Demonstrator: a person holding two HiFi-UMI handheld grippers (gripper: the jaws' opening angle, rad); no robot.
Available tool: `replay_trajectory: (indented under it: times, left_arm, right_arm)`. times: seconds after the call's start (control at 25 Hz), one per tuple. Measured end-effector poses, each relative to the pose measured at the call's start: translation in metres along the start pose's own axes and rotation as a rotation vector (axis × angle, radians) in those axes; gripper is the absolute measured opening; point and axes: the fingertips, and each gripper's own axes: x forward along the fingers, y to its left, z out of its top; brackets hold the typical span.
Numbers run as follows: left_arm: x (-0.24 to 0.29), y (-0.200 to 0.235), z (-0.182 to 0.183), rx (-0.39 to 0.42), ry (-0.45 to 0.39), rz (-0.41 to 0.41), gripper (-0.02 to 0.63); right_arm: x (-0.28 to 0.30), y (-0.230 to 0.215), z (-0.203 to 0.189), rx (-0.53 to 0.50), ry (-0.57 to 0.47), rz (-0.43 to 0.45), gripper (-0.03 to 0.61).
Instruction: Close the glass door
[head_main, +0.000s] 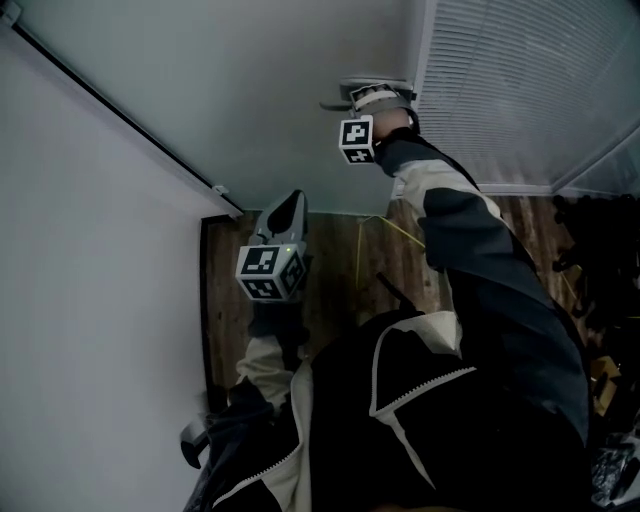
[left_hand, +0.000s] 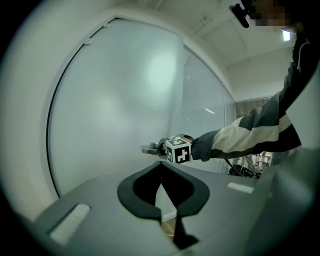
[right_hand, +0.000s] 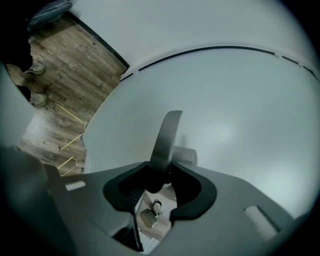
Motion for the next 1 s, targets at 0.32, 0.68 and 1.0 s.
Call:
replay_trajectory:
  times: [0.32, 0.68, 1.0]
  left_arm:
    - [-0.004, 0.022, -0.018, -0.017, 0.048, 0.091, 0.003]
    - [-0.011, 0.049, -0.029, -0.028, 0.077, 0.153, 0.003]
    - [-0.008, 0.062, -0.037, -0.042, 0.099, 0.170, 0.003]
  right_arm:
    - [0.057, -0.024, -0.017, 0.044, 0.022, 0.023, 0.130]
    - [0.097, -0.043, -0.022, 0.089, 0.035, 0.039, 0.130]
    - [0.112, -0.048, -0.021, 0.098, 0.033, 0.032, 0.122]
